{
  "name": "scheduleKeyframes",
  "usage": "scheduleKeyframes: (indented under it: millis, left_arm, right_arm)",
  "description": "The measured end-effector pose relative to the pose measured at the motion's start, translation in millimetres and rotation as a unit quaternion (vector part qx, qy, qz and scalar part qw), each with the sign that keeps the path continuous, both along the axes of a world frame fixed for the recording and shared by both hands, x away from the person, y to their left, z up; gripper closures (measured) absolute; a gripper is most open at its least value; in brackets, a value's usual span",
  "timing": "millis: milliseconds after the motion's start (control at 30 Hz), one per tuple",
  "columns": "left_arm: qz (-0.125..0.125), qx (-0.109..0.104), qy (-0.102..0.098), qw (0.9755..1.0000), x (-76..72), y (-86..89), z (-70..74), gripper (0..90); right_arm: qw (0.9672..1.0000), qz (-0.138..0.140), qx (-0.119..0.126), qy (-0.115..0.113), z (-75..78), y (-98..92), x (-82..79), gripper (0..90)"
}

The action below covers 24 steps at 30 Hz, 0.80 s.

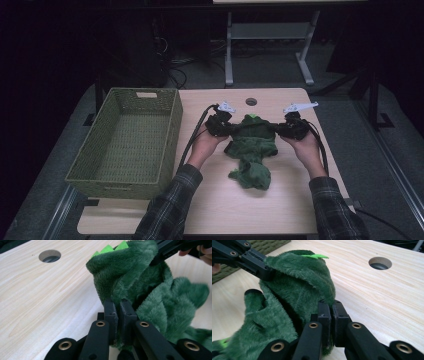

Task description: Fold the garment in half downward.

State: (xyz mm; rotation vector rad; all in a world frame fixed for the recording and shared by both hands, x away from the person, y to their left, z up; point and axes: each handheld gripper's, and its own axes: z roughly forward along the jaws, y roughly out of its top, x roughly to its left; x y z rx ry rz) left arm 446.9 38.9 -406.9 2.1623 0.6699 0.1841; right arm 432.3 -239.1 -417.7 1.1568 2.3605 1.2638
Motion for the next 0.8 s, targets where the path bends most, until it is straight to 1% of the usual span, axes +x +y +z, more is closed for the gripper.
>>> scheduleKeyframes:
  millis: [33,100,133,167,200,233,267,300,367,400,433,467,533,633,667,700,733,800]
  left_arm:
    - [-0.001,-0.004,-0.001,1.0000,-2.7,0.0,2.4,85.6]
    - [-0.005,-0.004,-0.006,1.0000,-7.6,0.6,7.0,85.6]
    - [-0.009,-0.004,-0.012,0.9999,-11.5,1.0,10.0,85.7]
    - [-0.009,-0.004,-0.014,0.9999,-14.7,1.2,12.2,85.7]
    - [-0.010,-0.007,-0.016,0.9998,-17.7,1.2,13.8,85.7]
    - [-0.014,-0.004,-0.019,0.9997,-20.3,2.0,15.6,85.8]
    - [-0.015,-0.005,-0.022,0.9996,-23.6,2.3,17.1,85.8]
    - [-0.015,-0.010,-0.022,0.9996,-26.2,2.2,18.1,85.8]
    - [-0.023,-0.009,-0.027,0.9993,-32.5,3.7,20.8,85.8]
    - [-0.024,-0.014,-0.027,0.9993,-36.2,3.8,21.7,85.8]
    - [-0.032,-0.011,-0.030,0.9990,-40.2,4.7,23.0,85.8]
    - [-0.033,-0.015,-0.030,0.9989,-43.1,4.5,23.4,85.8]
    - [-0.042,-0.012,-0.033,0.9985,-50.8,5.8,24.8,85.7]
    - [-0.052,-0.014,-0.033,0.9980,-60.2,7.9,24.1,85.7]
    - [-0.057,-0.009,-0.036,0.9977,-63.0,8.6,23.6,85.8]
    - [-0.060,-0.008,-0.036,0.9975,-65.8,9.2,22.8,85.8]
    - [-0.062,-0.010,-0.034,0.9974,-68.9,10.1,22.0,85.7]
    - [-0.069,-0.016,-0.032,0.9969,-73.9,12.0,20.9,85.7]
  right_arm:
    - [1.0000,0.002,0.001,0.001,2.6,-0.1,-3.0,86.5]
    - [1.0000,0.008,0.002,-0.004,6.0,-0.5,-7.1,86.5]
    - [0.9999,0.009,0.003,-0.003,8.3,-0.1,-10.0,86.5]
    - [0.9998,0.014,0.002,-0.011,10.9,0.0,-13.3,86.5]
    - [0.9997,0.018,0.004,-0.014,13.0,0.3,-16.3,86.5]
    - [0.9997,0.020,0.002,-0.016,15.5,0.5,-20.0,86.5]
    - [0.9995,0.022,0.002,-0.022,17.1,0.7,-23.3,86.5]
    - [0.9993,0.026,0.002,-0.026,18.3,0.6,-26.6,86.5]
    - [0.9991,0.031,0.002,-0.030,19.6,0.4,-32.8,86.5]
    - [0.9989,0.034,0.002,-0.033,19.8,0.0,-36.2,86.5]
    - [0.9988,0.037,0.001,-0.031,20.3,-0.5,-39.3,86.5]
    - [0.9988,0.039,-0.001,-0.030,21.0,-0.8,-43.6,86.5]
    - [0.9983,0.042,0.000,-0.041,21.4,-1.5,-51.0,86.5]
    - [0.9979,0.053,0.000,-0.038,19.9,-1.8,-61.8,86.4]
    - [0.9976,0.054,0.000,-0.045,18.9,-1.6,-67.2,86.4]
    - [0.9973,0.057,0.000,-0.046,18.1,-1.6,-71.0,86.4]
    - [0.9972,0.062,-0.001,-0.042,17.6,-1.6,-73.9,86.4]
    - [0.9967,0.066,-0.001,-0.047,17.3,-1.2,-81.7,86.4]
